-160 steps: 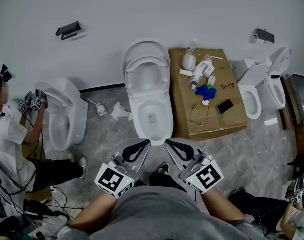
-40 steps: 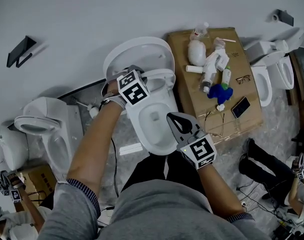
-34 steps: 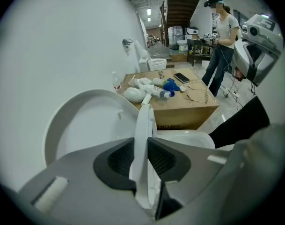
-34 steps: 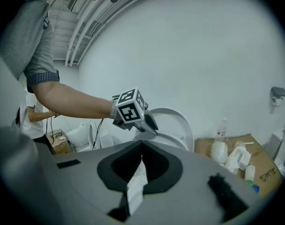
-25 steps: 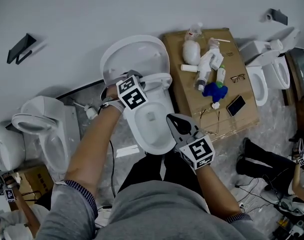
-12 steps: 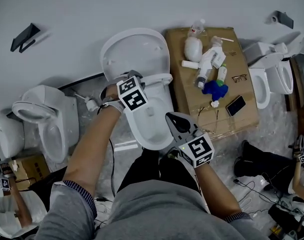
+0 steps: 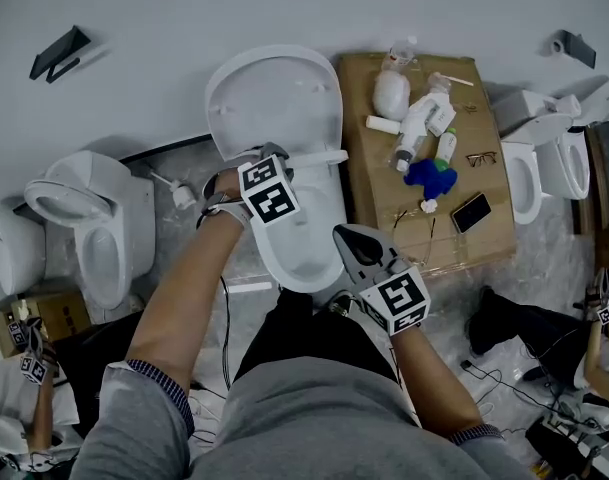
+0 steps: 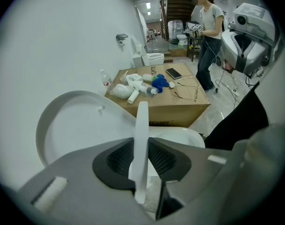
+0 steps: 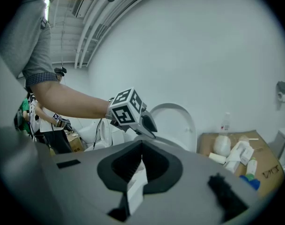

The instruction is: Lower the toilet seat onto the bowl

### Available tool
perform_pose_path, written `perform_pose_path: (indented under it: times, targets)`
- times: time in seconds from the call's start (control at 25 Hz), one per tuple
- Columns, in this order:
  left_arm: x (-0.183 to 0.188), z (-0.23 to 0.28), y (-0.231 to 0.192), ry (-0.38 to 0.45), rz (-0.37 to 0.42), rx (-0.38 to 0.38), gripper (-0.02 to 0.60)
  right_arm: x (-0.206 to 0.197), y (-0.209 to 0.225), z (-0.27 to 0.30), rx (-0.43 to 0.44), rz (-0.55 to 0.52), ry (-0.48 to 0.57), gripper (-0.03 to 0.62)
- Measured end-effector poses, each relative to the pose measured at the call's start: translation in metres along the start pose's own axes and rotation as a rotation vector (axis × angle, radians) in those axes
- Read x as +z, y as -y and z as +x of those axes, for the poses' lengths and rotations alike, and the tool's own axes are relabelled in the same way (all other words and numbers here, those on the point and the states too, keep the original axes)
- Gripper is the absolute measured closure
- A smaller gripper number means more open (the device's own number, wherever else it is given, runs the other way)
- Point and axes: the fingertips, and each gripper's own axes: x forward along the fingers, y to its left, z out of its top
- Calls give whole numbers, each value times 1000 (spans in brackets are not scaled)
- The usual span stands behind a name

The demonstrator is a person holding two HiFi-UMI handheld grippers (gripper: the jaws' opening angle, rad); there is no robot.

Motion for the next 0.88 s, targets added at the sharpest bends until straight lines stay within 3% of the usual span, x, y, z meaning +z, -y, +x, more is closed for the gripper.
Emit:
perform_pose_path:
  times: [0.88]
  targets:
    - [-6,4,82,3,-40,-74,464,-31,-23,-26,66,-14,-17,579]
